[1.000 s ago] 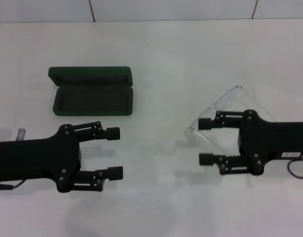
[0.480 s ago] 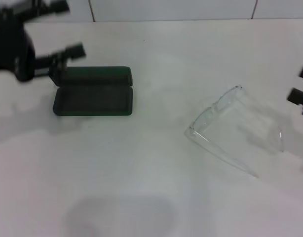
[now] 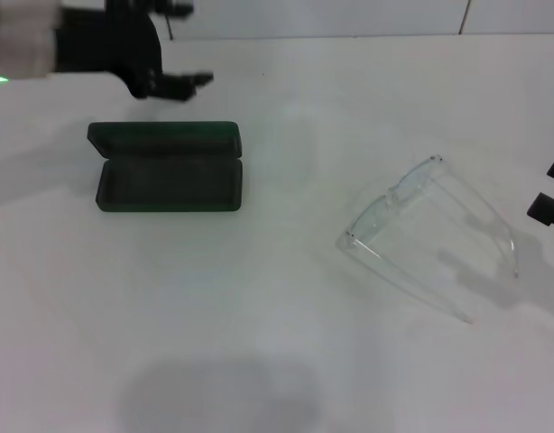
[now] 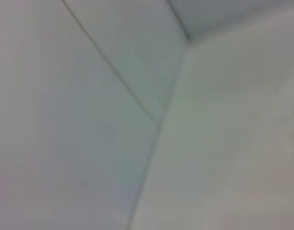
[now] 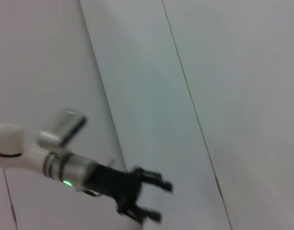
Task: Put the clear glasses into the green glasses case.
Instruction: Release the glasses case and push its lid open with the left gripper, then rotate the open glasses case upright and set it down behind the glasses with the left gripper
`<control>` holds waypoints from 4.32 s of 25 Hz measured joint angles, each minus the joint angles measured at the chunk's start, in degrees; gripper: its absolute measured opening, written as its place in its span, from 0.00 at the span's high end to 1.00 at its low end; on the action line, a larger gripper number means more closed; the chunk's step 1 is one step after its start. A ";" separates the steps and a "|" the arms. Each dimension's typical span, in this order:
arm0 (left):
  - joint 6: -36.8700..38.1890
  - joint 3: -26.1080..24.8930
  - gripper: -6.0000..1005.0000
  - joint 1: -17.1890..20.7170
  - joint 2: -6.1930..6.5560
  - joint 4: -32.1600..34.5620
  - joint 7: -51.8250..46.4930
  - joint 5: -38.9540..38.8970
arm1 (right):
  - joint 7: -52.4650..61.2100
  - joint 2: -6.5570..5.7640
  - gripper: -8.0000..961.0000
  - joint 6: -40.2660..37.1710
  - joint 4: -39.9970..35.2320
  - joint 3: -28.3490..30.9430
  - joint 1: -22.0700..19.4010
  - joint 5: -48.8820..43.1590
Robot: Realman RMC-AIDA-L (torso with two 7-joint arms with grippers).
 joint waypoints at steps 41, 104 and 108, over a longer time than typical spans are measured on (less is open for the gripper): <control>-6.17 13.26 0.45 -4.10 -0.54 -1.37 -20.20 23.22 | -3.77 0.03 0.26 0.31 1.73 0.43 0.36 0.43; -23.03 69.85 0.81 6.35 -2.03 24.95 -64.90 27.67 | -15.05 -0.19 0.26 -10.82 10.42 26.17 -6.67 0.24; -25.42 70.50 0.81 5.98 -2.09 23.16 -65.85 28.16 | -15.28 -0.13 0.26 -10.48 10.48 26.18 -6.31 0.22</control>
